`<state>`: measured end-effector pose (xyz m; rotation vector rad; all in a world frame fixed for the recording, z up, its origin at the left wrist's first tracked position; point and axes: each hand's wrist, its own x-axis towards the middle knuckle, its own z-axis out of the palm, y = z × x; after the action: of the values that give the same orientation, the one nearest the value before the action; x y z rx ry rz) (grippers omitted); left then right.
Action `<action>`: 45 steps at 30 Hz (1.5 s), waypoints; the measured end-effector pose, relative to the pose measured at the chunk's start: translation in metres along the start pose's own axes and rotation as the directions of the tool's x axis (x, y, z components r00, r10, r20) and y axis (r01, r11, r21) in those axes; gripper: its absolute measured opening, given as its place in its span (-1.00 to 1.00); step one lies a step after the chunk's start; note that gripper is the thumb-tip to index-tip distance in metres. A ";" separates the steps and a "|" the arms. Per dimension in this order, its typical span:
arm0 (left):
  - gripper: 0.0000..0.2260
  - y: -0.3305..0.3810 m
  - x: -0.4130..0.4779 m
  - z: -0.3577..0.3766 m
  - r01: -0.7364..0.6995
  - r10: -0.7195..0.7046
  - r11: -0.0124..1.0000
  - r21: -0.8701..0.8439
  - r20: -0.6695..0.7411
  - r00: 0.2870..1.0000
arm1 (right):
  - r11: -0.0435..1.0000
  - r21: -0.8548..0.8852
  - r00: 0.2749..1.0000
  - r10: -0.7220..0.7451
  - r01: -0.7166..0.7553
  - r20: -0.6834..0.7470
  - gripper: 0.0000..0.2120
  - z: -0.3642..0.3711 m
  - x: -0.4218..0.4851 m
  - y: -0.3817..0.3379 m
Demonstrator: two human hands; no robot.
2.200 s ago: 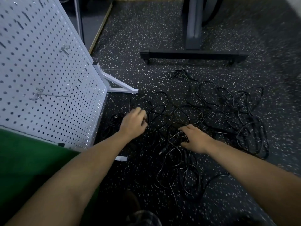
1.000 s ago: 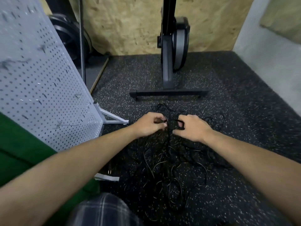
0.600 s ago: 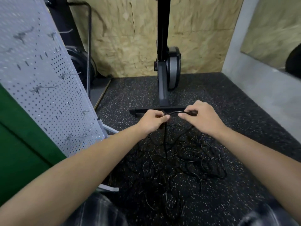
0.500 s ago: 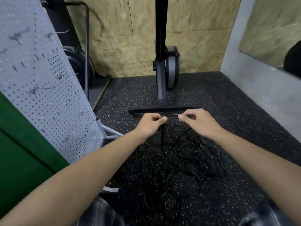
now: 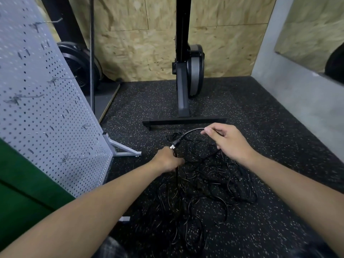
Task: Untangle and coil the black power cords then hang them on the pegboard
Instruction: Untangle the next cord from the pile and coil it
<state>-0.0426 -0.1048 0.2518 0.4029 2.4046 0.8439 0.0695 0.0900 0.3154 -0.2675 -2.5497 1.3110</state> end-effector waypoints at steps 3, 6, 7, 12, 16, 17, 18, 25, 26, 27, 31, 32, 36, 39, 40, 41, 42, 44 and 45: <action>-0.48 0.004 -0.006 -0.006 0.032 -0.030 0.994 0.103 -0.023 0.999 | 1.000 -0.009 1.000 -0.023 0.023 0.011 -0.79 0.000 0.000 0.002; -0.34 0.009 -0.012 -0.011 -0.031 0.028 0.995 -0.095 -0.032 0.999 | 1.000 -0.012 1.000 -0.025 0.024 -0.007 -0.79 -0.001 -0.001 0.001; -0.38 0.012 -0.014 -0.013 -0.079 0.074 0.980 -0.183 -0.033 0.997 | 1.000 -0.014 1.000 -0.020 0.020 -0.012 -0.78 -0.003 -0.001 0.001; -0.91 0.025 -0.025 -0.021 -0.291 0.246 0.793 -0.535 -0.156 0.957 | 0.993 -0.093 0.997 0.070 -0.067 0.028 -0.80 -0.007 -0.006 0.003; -0.87 0.034 -0.033 -0.021 -0.362 0.304 0.729 -0.581 -0.199 0.932 | 0.985 -0.138 0.992 0.112 -0.104 0.054 -0.76 -0.008 -0.006 0.005; -0.85 0.037 -0.035 -0.022 -0.363 0.303 0.719 -0.593 -0.203 0.931 | 0.984 -0.146 0.992 0.113 -0.105 0.050 -0.76 -0.009 -0.005 0.005; -0.85 0.039 -0.036 -0.023 -0.373 0.308 0.713 -0.593 -0.212 0.927 | 0.981 -0.167 0.993 0.109 -0.101 0.042 -0.76 -0.010 -0.005 0.006; -0.81 0.048 -0.043 -0.021 -0.451 0.468 0.733 -0.509 -0.103 0.878 | 0.962 -0.087 0.960 0.247 -0.259 -0.132 -0.77 -0.016 -0.002 0.002; -0.80 0.050 -0.044 -0.021 -0.474 0.487 0.733 -0.488 -0.110 0.866 | 0.939 0.087 0.938 0.340 -0.334 -0.068 -0.69 -0.015 -0.002 -0.002; -0.80 0.051 -0.044 -0.019 -0.501 0.511 0.739 -0.451 -0.111 0.853 | 0.872 0.294 0.914 0.405 -0.392 0.018 -0.63 -0.014 -0.001 -0.006; -0.79 0.049 -0.041 -0.008 -0.617 0.617 0.763 -0.190 -0.067 0.784 | 0.699 0.621 0.928 0.344 -0.354 0.141 -0.78 -0.011 -0.003 -0.020; -0.78 0.049 -0.041 -0.006 -0.634 0.634 0.762 -0.132 -0.051 0.772 | 0.735 0.588 0.936 0.326 -0.338 0.132 -0.82 -0.010 -0.004 -0.022; -0.60 0.047 -0.045 -0.001 -0.609 0.605 0.790 0.062 -0.232 0.761 | 0.836 0.451 0.950 0.283 -0.313 0.134 -0.74 -0.006 -0.007 -0.022; -0.53 0.044 -0.041 0.007 -0.633 0.573 0.774 0.005 -0.432 0.697 | 0.872 0.416 0.966 0.213 -0.256 0.149 -0.72 -0.007 -0.008 -0.022; -0.50 0.043 -0.037 0.007 -0.632 0.555 0.773 -0.047 -0.432 0.711 | 0.868 0.429 0.967 0.195 -0.249 0.166 -0.72 -0.007 -0.009 -0.023; -0.50 0.041 -0.032 0.007 -0.619 0.546 0.781 -0.082 -0.391 0.741 | 0.861 0.445 0.965 0.178 -0.247 0.190 -0.72 -0.008 -0.009 -0.022; -0.57 0.038 -0.025 0.007 -0.601 0.548 0.793 -0.100 -0.315 0.775 | 0.850 0.466 0.964 0.160 -0.244 0.213 -0.72 -0.009 -0.010 -0.023; -0.83 0.029 -0.019 0.006 -0.551 0.542 0.830 -0.084 -0.110 0.833 | 0.822 0.520 0.965 0.125 -0.231 0.231 -0.72 -0.011 -0.011 -0.024; -0.78 0.025 -0.018 0.006 -0.519 0.519 0.849 -0.099 -0.027 0.855 | 0.813 0.538 0.967 0.116 -0.223 0.226 -0.72 -0.012 -0.011 -0.024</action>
<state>-0.0219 -0.0909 0.2716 1.0446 2.2611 1.1891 0.0827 0.0826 0.3403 -0.2656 -2.1691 2.1725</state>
